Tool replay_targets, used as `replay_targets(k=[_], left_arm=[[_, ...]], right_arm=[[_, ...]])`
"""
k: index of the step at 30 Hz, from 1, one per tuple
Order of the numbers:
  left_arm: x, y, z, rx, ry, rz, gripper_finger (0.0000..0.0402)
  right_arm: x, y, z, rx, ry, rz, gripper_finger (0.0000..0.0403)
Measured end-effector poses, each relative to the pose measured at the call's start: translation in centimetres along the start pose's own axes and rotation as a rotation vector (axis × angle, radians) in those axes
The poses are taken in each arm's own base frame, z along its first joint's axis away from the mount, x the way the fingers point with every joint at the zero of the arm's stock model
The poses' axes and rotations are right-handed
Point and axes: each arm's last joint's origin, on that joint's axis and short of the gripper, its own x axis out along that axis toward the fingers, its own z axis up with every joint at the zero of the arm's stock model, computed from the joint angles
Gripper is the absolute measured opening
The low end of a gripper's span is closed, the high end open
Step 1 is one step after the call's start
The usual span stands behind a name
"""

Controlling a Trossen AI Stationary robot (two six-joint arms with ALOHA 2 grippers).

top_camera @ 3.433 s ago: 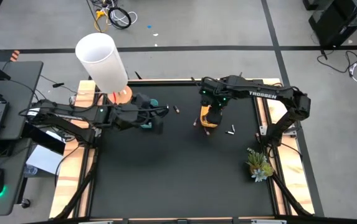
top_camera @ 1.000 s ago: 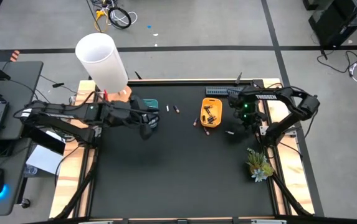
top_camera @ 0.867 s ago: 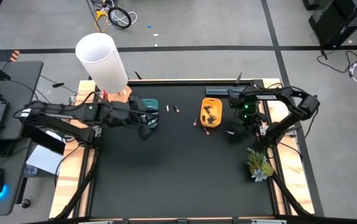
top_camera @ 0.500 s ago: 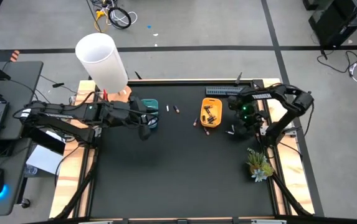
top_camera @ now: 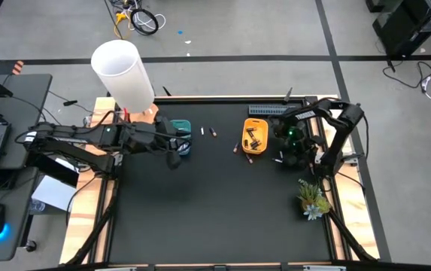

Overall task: Sort batteries
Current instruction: Put the black battery into the yellow bin

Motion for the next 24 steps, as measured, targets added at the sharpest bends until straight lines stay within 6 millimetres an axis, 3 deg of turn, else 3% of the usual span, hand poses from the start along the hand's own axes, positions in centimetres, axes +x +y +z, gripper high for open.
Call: replay_targets(k=[13, 19, 24], left_arm=[[-1.4, 0.9, 0.1, -0.004, -0.01, 0.032, 0.0089], [-1.8, 1.0, 0.3, -0.009, -0.024, 0.039, 0.0089], [-1.8, 1.0, 0.2, 0.001, -0.022, 0.039, 0.0089]], right_arm=[[0.0, 0.9, -0.1, -0.005, 0.039, 0.066, 0.0197], [-1.6, 1.8, -1.3, -0.022, -0.028, 0.096, 0.0197], [-1.9, 1.8, -1.8, -0.01, -0.067, 0.097, 0.0197]])
